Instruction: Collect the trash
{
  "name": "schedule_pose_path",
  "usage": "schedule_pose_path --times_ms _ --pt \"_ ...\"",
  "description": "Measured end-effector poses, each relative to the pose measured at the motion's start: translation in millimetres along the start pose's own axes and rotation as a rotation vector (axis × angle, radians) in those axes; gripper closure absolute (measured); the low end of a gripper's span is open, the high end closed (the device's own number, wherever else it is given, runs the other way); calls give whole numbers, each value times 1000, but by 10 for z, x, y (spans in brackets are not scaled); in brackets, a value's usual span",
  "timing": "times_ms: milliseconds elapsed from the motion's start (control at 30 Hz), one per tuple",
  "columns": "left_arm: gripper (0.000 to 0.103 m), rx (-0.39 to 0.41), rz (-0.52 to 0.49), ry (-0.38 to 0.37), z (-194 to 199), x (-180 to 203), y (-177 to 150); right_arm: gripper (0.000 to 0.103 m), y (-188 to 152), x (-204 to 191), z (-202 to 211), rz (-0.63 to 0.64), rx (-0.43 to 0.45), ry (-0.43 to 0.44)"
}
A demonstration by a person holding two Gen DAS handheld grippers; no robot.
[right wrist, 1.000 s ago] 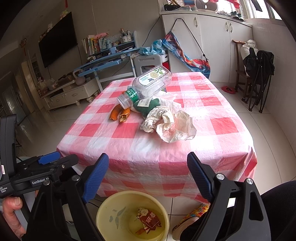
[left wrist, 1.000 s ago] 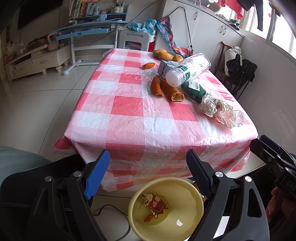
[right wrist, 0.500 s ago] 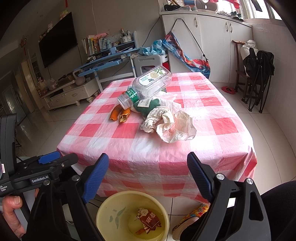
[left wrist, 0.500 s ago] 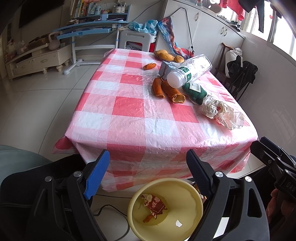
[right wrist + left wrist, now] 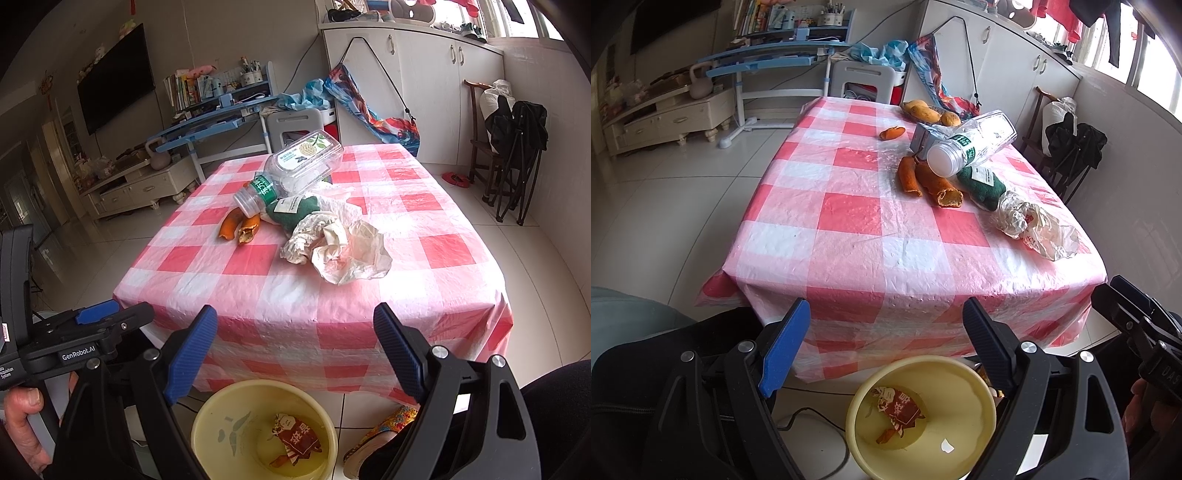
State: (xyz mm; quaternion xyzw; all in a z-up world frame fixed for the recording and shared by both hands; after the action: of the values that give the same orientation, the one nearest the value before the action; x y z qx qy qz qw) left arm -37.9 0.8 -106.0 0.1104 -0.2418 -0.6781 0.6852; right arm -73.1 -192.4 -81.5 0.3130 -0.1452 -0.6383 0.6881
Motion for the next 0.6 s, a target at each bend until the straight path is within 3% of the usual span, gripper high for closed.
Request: schedule_pose_path --times_ms 333,600 --pt "22 13 21 -13 40 -19 35 20 11 -4 16 -8 1 11" --pt "22 60 91 -54 165 -137 346 20 244 64 108 45 9 31"
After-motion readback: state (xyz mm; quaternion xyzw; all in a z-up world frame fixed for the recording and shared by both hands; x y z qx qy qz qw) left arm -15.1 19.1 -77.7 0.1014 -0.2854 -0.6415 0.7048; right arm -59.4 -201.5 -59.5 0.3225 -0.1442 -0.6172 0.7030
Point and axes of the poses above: each gripper's, at about its wrist camera, not at the fingertips, and z roughly against the way its jaws point, x to its right, y to its top, the point moved 10 cm from there along -z, roughly the way its jaws point, and after that the axes turned 12 degrees about -x, right-handed, at the moved point
